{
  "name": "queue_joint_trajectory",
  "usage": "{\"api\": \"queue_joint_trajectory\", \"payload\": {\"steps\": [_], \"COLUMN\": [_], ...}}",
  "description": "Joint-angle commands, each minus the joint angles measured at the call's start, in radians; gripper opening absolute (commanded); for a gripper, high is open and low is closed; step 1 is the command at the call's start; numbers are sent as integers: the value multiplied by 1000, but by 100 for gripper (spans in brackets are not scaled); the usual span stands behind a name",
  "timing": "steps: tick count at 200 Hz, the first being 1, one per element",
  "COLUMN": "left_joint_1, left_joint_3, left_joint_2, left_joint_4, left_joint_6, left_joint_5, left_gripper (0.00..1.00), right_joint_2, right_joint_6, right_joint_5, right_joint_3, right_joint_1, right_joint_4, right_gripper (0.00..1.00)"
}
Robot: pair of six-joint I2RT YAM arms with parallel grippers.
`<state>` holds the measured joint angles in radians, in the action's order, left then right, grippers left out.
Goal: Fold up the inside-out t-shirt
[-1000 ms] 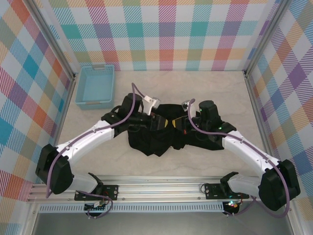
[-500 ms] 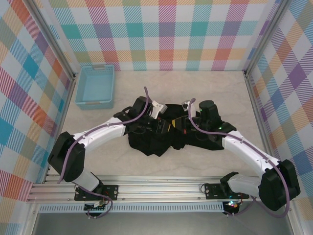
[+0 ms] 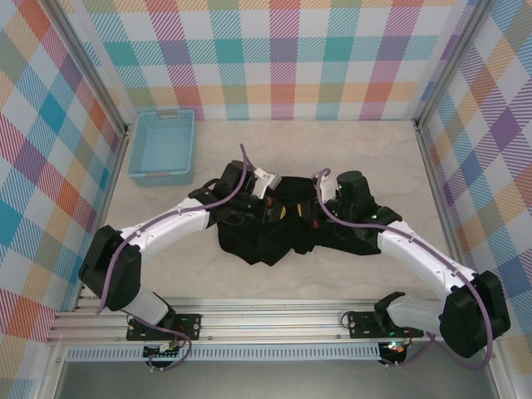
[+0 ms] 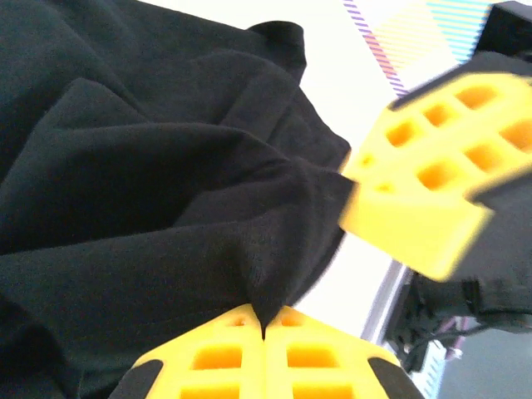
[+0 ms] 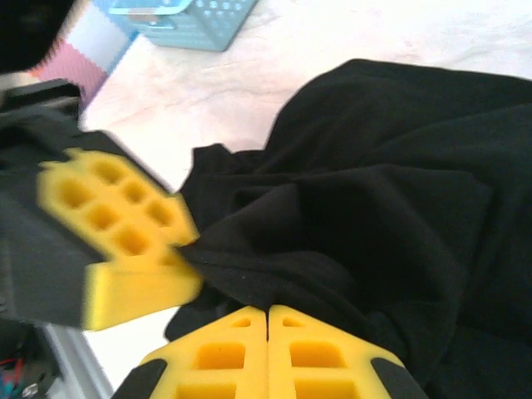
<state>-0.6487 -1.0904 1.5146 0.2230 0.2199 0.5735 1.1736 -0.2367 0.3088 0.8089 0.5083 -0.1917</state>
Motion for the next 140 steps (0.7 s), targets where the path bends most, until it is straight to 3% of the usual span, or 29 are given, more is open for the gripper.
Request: {"api": "queue_joint_trajectory", "payload": {"steps": [1, 28, 49, 82, 116, 140], "left_joint_1": [20, 36, 53, 71, 80, 83], "left_joint_3": [-76, -116, -130, -157, -189, -210], "left_joint_2": [-82, -87, -92, -100, -95, -106], "left_joint_4": [118, 135, 130, 122, 124, 136], "left_joint_6": [10, 124, 201, 268, 301, 315], "left_joint_5": [112, 171, 168, 170, 209, 227], "left_gripper": [0, 0, 0, 0, 0, 0], "right_joint_2": [31, 81, 44, -89, -123, -58], "right_joint_6": [73, 105, 108, 153, 146, 96], "right_joint_5": [-141, -268, -270, -59, 249, 273], "right_joint_3": [84, 142, 126, 38, -7, -8], "right_joint_1": [28, 70, 70, 72, 97, 126], "right_joint_4": [-85, -154, -141, -29, 104, 163], "right_gripper": [0, 12, 24, 38, 40, 40]}}
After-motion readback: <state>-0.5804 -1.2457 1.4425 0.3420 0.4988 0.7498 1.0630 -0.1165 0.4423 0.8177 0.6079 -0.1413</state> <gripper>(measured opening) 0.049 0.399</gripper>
